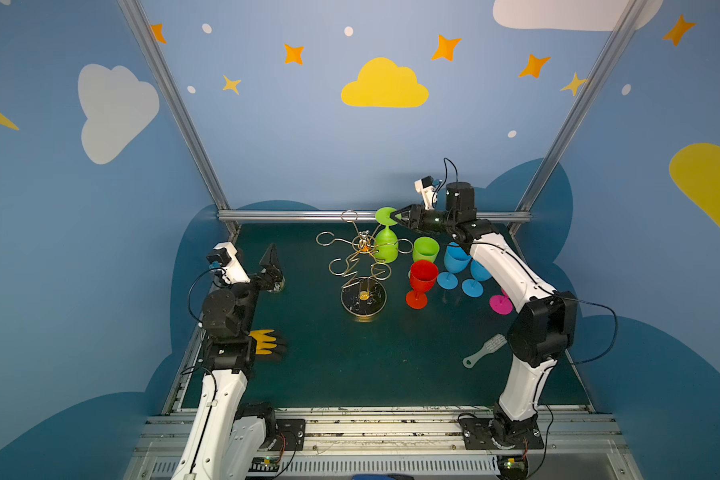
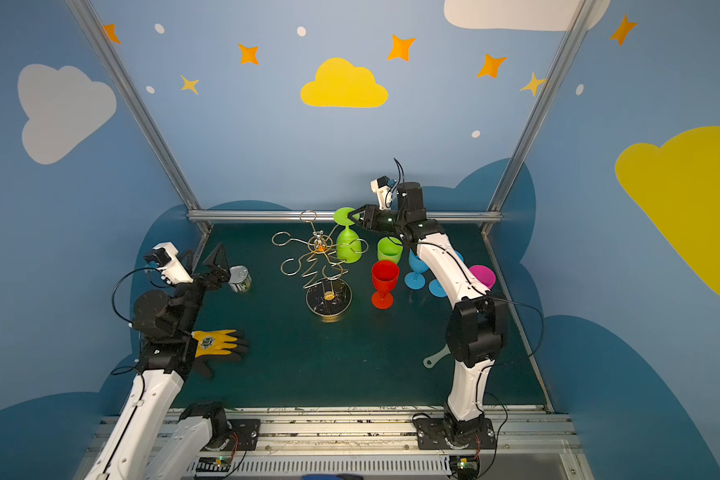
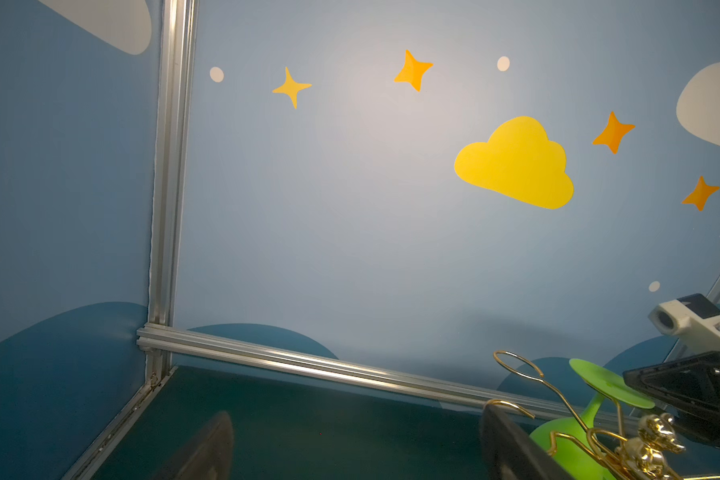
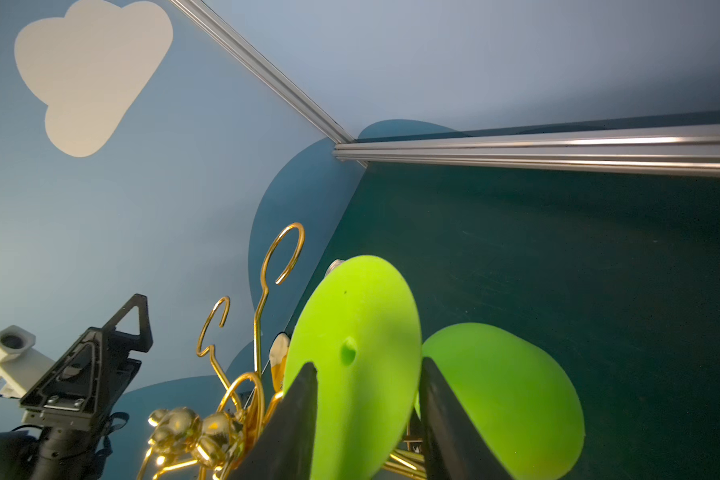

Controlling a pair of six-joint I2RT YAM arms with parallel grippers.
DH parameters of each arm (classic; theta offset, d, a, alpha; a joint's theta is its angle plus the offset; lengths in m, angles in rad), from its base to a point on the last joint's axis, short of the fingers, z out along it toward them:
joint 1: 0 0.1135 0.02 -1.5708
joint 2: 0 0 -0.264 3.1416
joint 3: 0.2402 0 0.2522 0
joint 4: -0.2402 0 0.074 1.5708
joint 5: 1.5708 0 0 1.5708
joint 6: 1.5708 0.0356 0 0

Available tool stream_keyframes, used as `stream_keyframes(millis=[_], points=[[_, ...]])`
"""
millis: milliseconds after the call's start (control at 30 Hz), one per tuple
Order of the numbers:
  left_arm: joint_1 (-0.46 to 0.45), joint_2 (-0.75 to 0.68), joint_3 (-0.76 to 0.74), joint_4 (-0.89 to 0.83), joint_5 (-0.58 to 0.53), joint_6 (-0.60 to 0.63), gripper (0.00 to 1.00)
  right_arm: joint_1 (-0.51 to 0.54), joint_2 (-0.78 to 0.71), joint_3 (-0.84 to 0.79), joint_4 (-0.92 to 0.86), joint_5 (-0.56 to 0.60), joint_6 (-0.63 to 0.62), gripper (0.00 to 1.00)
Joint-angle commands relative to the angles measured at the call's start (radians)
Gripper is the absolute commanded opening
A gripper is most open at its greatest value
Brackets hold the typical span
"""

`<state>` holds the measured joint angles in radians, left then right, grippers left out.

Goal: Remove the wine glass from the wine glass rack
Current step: 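Reach the right gripper to the lime-green glass hanging on the rack, then close the right gripper on the foot of the lime-green glass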

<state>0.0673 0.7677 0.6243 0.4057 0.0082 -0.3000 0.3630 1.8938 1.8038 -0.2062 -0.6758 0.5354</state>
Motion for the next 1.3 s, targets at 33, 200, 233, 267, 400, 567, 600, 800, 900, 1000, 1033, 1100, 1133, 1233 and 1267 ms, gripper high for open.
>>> stream_keyframes(millis=[33,200,233,267,400,567,600,800,900,1000,1033,1100,1133,1233,1267], points=[[0.005,-0.001,-0.011,0.022,0.01,-0.009,0.91,-0.002,0.014,0.034,0.027,-0.026,0.023,0.27],[0.007,-0.001,-0.011,0.022,0.012,-0.01,0.91,-0.004,0.013,0.031,0.042,-0.047,0.044,0.17],[0.007,-0.002,-0.011,0.021,0.012,-0.011,0.91,-0.004,0.013,0.032,0.048,-0.054,0.05,0.15],[0.006,-0.002,-0.011,0.022,0.012,-0.011,0.91,-0.005,0.013,0.03,0.052,-0.062,0.054,0.14],[0.006,-0.004,-0.011,0.021,0.012,-0.011,0.91,-0.01,0.008,0.025,0.077,-0.096,0.08,0.09],[0.007,-0.005,-0.011,0.023,0.016,-0.012,0.91,-0.014,-0.001,0.012,0.12,-0.135,0.122,0.0],[0.008,-0.004,-0.011,0.022,0.015,-0.012,0.91,-0.016,-0.005,0.006,0.139,-0.147,0.139,0.0],[0.008,-0.005,-0.011,0.023,0.018,-0.015,0.91,-0.016,-0.031,-0.017,0.192,-0.176,0.181,0.0],[0.008,-0.005,-0.011,0.024,0.018,-0.016,0.91,-0.015,-0.042,-0.031,0.204,-0.189,0.193,0.0],[0.008,-0.004,-0.011,0.024,0.019,-0.017,0.91,-0.015,-0.058,-0.052,0.21,-0.193,0.198,0.0],[0.009,-0.005,-0.011,0.024,0.019,-0.017,0.91,-0.013,-0.064,-0.06,0.212,-0.194,0.198,0.0],[0.008,-0.007,-0.011,0.024,0.021,-0.019,0.91,-0.012,-0.077,-0.077,0.218,-0.198,0.201,0.0],[0.008,-0.005,-0.011,0.024,0.021,-0.019,0.91,-0.012,-0.084,-0.087,0.221,-0.199,0.204,0.0],[0.008,-0.006,-0.011,0.024,0.022,-0.021,0.91,-0.008,-0.102,-0.111,0.226,-0.203,0.204,0.0],[0.008,-0.008,-0.011,0.025,0.022,-0.021,0.91,-0.007,-0.109,-0.118,0.224,-0.203,0.21,0.0]])
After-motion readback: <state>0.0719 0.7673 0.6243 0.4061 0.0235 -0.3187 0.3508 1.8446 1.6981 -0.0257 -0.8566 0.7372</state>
